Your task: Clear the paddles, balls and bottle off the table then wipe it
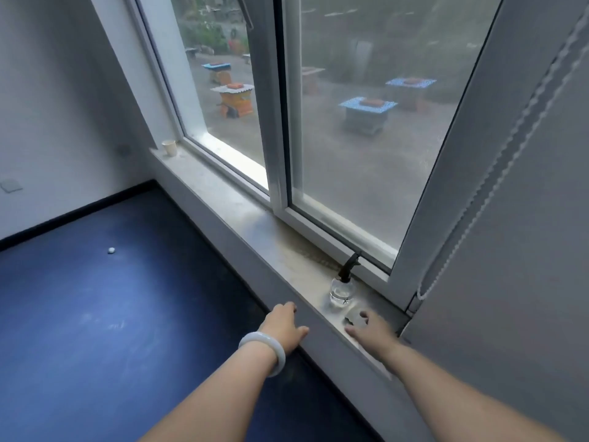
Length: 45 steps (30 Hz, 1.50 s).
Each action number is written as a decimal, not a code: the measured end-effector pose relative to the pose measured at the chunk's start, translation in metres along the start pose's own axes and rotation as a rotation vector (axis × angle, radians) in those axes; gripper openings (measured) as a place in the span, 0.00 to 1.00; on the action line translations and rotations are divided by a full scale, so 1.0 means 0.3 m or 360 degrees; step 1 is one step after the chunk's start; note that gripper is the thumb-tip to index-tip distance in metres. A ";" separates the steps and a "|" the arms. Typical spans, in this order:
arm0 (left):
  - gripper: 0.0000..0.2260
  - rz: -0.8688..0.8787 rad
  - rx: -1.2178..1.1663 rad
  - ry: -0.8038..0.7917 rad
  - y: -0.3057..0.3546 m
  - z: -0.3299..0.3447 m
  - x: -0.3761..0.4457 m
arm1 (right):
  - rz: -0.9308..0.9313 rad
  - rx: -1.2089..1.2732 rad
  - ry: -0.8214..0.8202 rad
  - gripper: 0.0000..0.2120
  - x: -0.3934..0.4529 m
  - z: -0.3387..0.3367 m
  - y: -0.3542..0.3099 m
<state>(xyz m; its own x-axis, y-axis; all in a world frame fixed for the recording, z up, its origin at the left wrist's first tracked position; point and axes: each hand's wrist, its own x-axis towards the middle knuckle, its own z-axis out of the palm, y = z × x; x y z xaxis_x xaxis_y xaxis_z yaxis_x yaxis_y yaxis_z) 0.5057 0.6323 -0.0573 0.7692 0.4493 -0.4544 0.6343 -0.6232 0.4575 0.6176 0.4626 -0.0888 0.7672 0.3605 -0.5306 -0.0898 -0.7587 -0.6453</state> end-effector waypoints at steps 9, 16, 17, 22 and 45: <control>0.25 0.0308 0.0120 -0.0326 0.014 0.067 0.349 | 0.0205 -0.0163 0.0333 0.12 0.183 0.039 0.020; 0.34 0.0535 0.0119 -0.0369 0.036 0.121 0.559 | 0.0436 -0.0447 0.0357 0.40 0.345 0.104 0.114; 0.35 0.0576 0.0106 -0.0367 0.037 0.129 0.583 | 0.0462 -0.0457 0.0355 0.40 0.363 0.115 0.121; 0.39 0.0822 0.0006 -0.0313 0.059 0.170 0.684 | 0.0598 -0.0473 0.0400 0.36 0.427 0.180 0.155; 0.10 0.0827 -0.0565 -0.0462 0.041 0.233 0.741 | 0.0254 -0.0709 0.0683 0.15 0.383 0.304 0.215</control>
<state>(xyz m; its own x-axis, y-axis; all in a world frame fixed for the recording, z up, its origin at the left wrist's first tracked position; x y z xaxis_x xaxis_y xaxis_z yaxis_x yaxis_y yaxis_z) 0.6791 0.6797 -0.2060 0.9597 -0.0709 -0.2720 0.2142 -0.4418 0.8712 0.6419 0.5046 -0.2415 0.9606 0.0449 -0.2741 -0.0222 -0.9712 -0.2370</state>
